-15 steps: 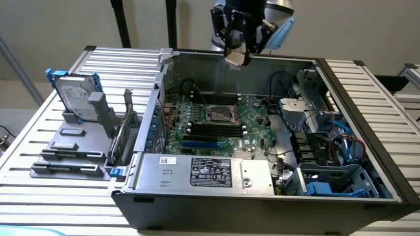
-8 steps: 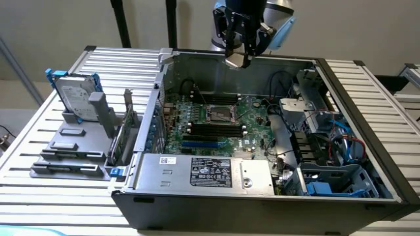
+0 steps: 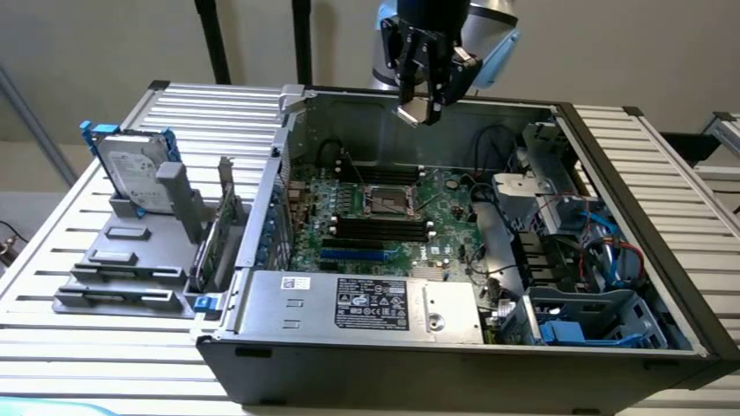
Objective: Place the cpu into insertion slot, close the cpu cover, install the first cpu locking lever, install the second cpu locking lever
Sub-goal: 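Place the cpu into insertion slot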
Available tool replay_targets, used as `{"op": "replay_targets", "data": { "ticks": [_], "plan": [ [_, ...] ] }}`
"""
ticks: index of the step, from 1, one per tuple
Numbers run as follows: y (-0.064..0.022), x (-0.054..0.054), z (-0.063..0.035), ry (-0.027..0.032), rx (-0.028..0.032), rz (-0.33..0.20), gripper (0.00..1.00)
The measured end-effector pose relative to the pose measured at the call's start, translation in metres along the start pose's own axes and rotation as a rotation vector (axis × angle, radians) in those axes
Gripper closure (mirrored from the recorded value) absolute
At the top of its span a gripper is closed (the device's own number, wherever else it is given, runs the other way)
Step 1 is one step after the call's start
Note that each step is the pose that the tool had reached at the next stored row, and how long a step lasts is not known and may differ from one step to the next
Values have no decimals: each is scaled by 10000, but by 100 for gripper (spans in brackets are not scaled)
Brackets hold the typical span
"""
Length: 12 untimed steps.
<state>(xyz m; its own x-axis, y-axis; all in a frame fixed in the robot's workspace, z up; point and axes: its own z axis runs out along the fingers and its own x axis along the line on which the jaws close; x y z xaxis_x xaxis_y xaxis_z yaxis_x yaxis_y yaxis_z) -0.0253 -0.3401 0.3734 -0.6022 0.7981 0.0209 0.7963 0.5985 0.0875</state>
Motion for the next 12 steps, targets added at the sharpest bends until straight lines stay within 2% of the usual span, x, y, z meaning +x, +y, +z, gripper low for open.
{"op": "replay_targets", "data": {
  "ticks": [5, 12],
  "plan": [
    [-3, 0, 29, -37, 33, 849, 45],
    [-6, -1, 63, -24, 173, 1909, 45]
  ]
}}
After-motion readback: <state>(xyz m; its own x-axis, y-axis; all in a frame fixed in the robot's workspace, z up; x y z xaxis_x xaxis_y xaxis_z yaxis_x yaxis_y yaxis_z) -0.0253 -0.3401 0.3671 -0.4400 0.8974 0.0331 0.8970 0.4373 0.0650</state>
